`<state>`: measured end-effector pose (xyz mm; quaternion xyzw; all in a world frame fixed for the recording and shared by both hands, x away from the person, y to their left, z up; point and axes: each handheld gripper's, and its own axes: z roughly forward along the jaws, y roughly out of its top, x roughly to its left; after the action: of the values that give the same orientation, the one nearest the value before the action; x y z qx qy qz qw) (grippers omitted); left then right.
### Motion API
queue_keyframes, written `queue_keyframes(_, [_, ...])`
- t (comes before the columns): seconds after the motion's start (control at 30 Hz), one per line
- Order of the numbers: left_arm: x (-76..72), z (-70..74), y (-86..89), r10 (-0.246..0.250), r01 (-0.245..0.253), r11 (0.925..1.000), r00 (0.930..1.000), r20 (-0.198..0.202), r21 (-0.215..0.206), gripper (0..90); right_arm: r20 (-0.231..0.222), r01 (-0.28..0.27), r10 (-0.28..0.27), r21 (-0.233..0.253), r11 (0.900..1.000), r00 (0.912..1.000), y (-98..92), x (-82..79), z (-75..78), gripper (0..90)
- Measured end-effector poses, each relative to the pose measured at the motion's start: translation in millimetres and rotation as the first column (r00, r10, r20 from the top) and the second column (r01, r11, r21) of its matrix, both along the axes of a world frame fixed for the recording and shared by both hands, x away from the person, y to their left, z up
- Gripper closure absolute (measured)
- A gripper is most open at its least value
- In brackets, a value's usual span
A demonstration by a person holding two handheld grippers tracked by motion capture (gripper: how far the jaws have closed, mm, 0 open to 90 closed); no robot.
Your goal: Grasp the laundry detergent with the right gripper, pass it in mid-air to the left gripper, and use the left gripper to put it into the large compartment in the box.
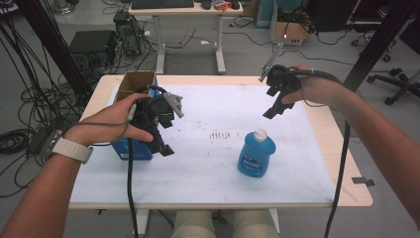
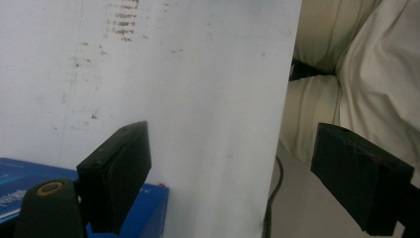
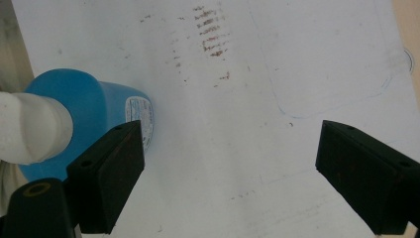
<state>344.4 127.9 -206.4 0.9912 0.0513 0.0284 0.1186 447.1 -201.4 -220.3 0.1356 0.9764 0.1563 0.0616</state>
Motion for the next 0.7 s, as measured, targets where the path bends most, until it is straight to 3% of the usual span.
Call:
queue_keyframes(0.17, [-0.1,0.7,-0.3,0.001,-0.001,1.0,1.0,0.003,-0.001,15.0,0.015,-0.003,0.003,0.008,1.0,0.9999,0.5,-1.7,5.5,10.7])
queue_keyframes(0.33, [-1.0,2.2,-1.3,0.0,0.0,1.0,1.0,0.005,0.001,13.2,0.02,0.036,-0.036,0.029,0.999,0.9991,0.1,-5.4,12.0,7.6])
queue_keyframes(0.7, [-1.8,2.2,-4.3,0.003,-0.003,1.0,0.9999,0.01,-0.002,11.3,0.042,0.063,-0.064,0.038,0.997,0.9971,-2.9,-17.5,27.2,4.1])
